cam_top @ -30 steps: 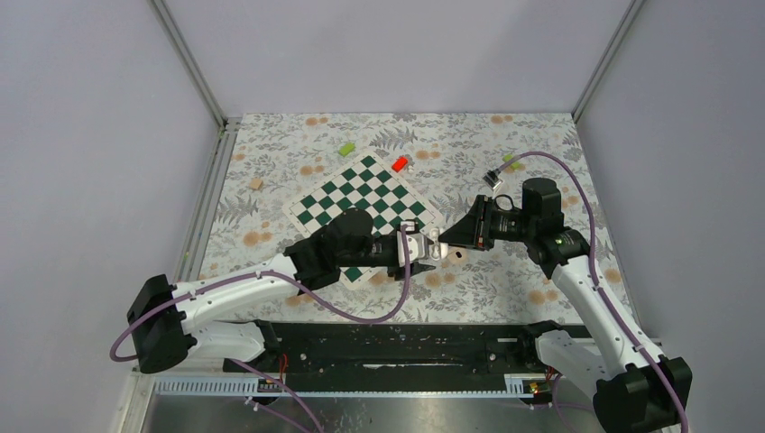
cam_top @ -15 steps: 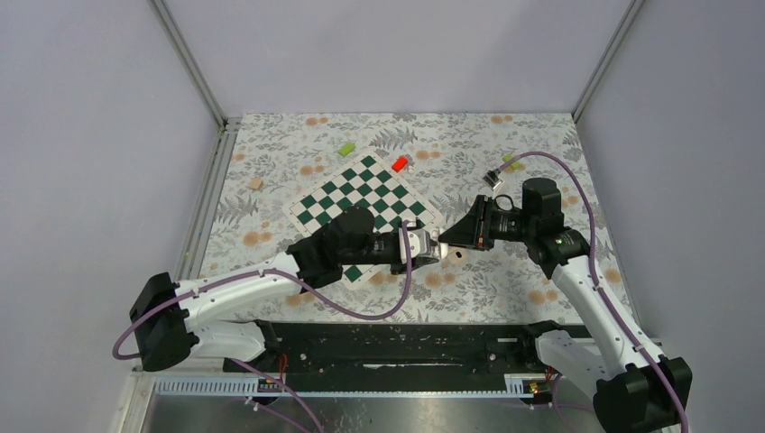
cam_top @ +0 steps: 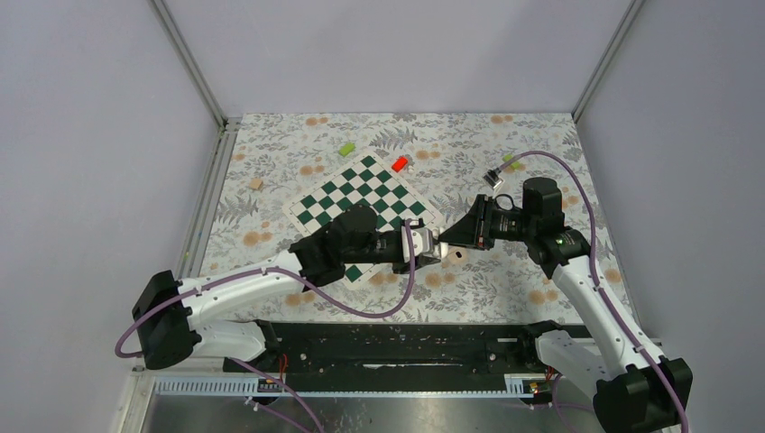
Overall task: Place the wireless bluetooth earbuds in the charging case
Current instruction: Adjust the earbud with the charging case.
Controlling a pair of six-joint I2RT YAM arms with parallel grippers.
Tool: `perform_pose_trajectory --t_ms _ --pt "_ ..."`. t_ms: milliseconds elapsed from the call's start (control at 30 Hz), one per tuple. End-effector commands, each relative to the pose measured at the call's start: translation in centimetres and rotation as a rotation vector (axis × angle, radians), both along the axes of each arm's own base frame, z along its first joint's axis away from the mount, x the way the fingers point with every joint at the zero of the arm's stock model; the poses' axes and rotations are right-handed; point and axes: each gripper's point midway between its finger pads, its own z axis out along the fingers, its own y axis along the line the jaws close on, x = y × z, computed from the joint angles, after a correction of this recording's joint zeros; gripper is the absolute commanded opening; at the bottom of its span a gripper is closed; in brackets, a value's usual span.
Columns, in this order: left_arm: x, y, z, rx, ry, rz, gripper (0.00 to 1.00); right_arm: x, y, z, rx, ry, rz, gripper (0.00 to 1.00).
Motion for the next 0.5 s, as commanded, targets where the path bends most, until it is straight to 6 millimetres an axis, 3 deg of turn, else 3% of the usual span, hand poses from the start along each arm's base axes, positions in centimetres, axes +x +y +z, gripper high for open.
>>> perform_pose_trajectory --t_ms 0,300,467 --pt "0.0 -0.8 2.7 -0.054 -0.027 -0.019 0.4 -0.4 0.0 2.5 0.032 -0.071 0.024 0.0" --pt "0.0 -0.6 3.4 -0.07 -0.025 -0.01 0.16 -0.3 0.0 2.1 0.027 -0.06 0.022 0.0" --pt "0.0 -0.4 4.3 -0.094 -0.034 0.0 0.11 -0.3 0.0 2.0 0.028 -0.055 0.022 0.0"
